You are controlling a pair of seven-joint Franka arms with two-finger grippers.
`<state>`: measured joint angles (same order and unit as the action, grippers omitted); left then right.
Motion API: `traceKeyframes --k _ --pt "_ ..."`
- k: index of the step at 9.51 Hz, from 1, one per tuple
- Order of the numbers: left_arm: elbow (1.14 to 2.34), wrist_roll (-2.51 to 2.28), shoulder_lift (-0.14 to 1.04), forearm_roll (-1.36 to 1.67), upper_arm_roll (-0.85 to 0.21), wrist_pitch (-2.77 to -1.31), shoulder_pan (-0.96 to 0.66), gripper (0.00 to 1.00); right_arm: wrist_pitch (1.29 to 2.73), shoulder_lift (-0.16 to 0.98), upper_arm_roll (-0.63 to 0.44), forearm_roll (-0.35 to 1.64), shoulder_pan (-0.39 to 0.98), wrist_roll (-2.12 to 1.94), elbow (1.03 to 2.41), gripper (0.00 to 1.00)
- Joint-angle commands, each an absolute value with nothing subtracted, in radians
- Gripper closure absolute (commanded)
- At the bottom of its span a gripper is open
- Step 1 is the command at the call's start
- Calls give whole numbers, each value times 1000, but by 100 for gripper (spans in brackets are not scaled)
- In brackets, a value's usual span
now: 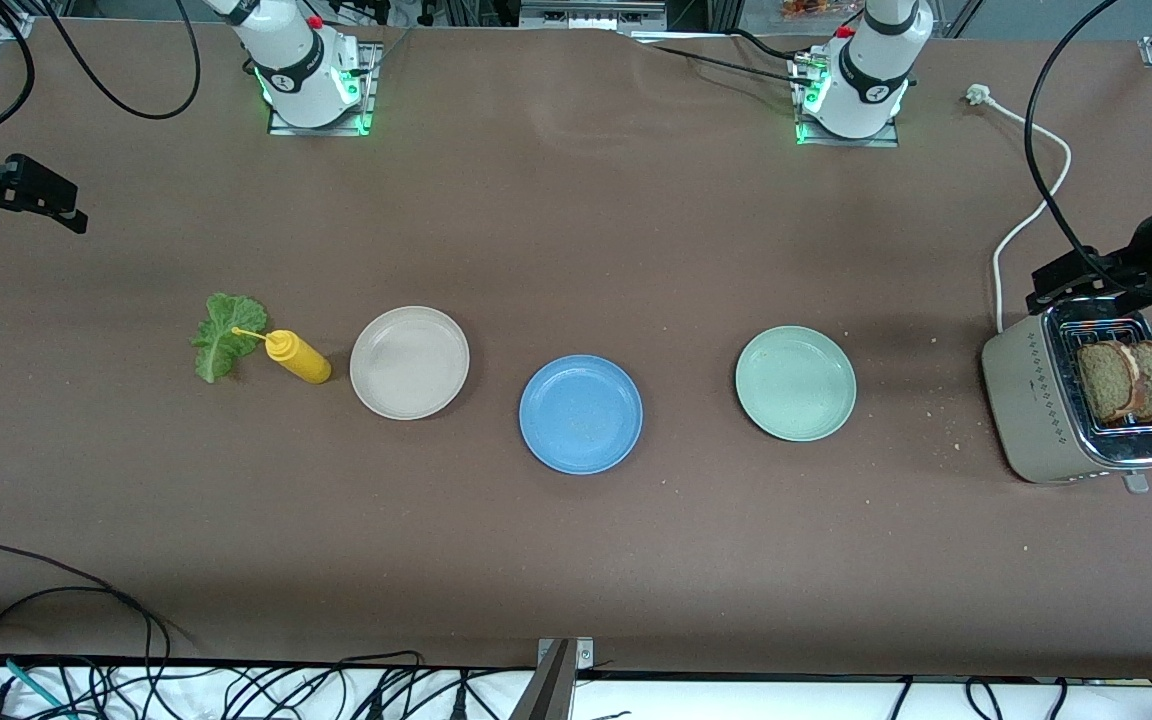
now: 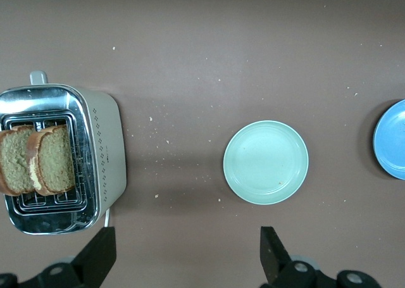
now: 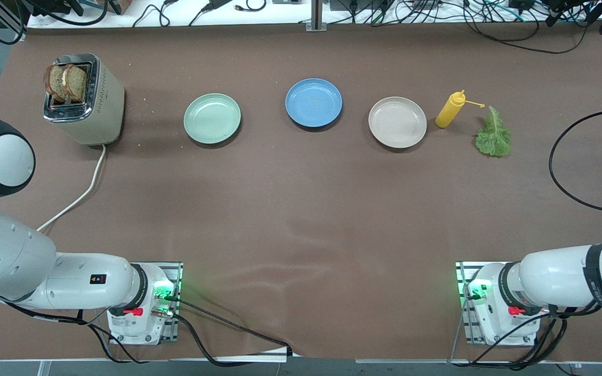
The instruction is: Make sandwich in blue plate with both arms
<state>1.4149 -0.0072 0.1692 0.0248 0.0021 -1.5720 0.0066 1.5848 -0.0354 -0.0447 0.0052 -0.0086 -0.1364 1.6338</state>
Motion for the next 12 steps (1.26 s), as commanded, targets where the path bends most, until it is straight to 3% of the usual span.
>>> traceKeyframes --k 1,12 --pt "1417 18 155 51 6 -1565 6 0 1580 -29 -43 -2 3 -118 1611 0" --pt "1416 15 155 49 -8 -1563 6 0 1582 -28 -41 2 5 -118 1605 0"
